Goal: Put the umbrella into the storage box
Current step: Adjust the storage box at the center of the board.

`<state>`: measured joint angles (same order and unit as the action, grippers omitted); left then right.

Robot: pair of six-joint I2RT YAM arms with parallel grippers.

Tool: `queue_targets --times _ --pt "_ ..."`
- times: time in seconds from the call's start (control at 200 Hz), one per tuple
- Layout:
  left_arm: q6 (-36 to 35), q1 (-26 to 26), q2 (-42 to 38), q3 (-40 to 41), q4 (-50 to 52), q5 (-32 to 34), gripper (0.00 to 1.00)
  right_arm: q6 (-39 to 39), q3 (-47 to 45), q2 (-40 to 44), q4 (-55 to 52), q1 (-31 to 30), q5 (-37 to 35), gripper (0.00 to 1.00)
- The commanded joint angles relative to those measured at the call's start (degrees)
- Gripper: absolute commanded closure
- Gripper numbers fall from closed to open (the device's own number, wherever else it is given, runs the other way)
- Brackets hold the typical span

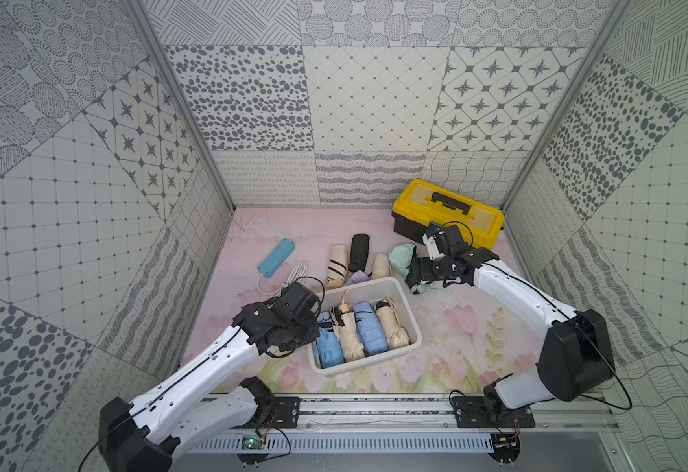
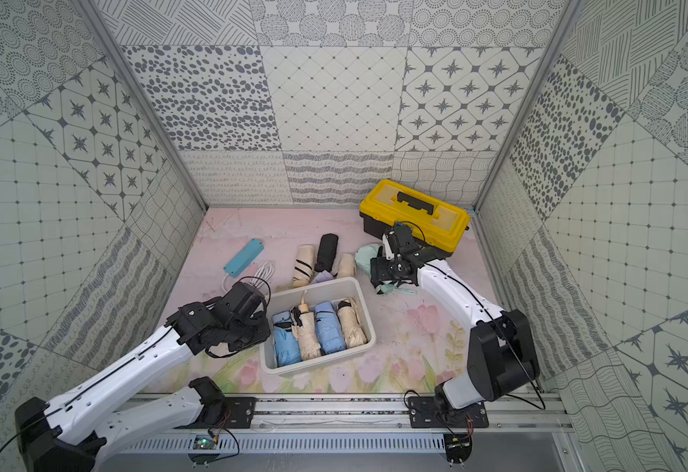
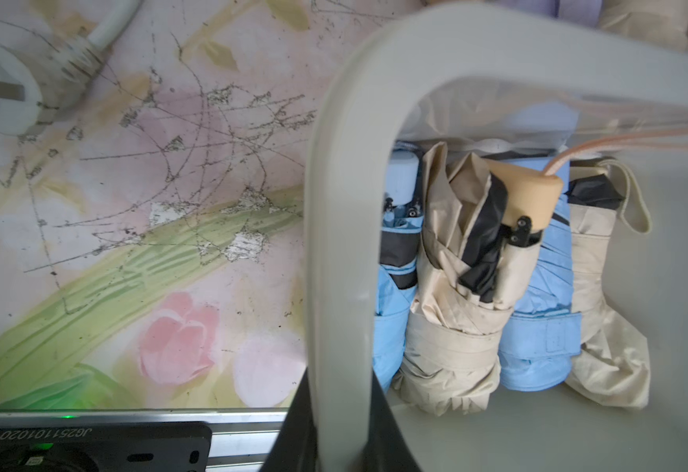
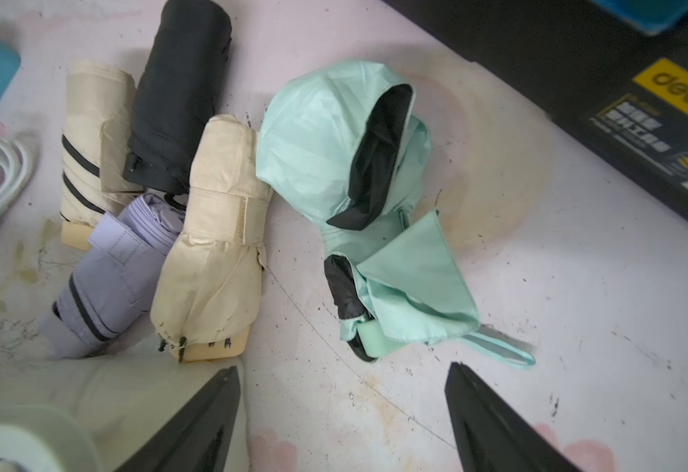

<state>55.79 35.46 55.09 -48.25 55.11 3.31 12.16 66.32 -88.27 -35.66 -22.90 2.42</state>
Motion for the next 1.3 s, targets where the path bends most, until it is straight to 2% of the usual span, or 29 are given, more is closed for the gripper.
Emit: queue_targets --times 0.0,0.435,0.606,0.871,0.991,1.141,1.296 --pt "-2.4 -1.8 -0.5 -0.8 3.5 2.6 0.88 -9.8 2.0 -4.2 5.0 -0.1 0.4 0.13" --pt "-4.0 -2.4 0.0 1.6 -1.9 0.5 0.90 -16.3 8.6 -18.7 5.6 0.2 -6.5 0.10" --pt "-4.5 -2.3 0.0 3.4 -4.6 -1.5 0.92 -16.6 9.9 -22.5 6.1 0.3 -5.6 0.13" --pt "-4.5 -2.4 0.5 3.7 -7.3 -2.5 0.92 -17.9 10.9 -24.8 5.9 0.2 -5.8 0.25" --pt "-5.3 -2.3 2.0 3.4 -8.2 -3.4 0.92 -17.8 10.3 -24.5 5.8 0.2 -6.4 0.37" --pt "-5.5 -2.4 2.7 2.9 -8.9 -4.5 0.92 -17.3 7.6 -20.3 6.7 0.2 -6.6 0.55" --pt "-4.2 -2.2 2.0 3.0 -9.1 -4.2 0.91 -16.9 3.9 -14.0 7.1 0.3 -6.5 0.60"
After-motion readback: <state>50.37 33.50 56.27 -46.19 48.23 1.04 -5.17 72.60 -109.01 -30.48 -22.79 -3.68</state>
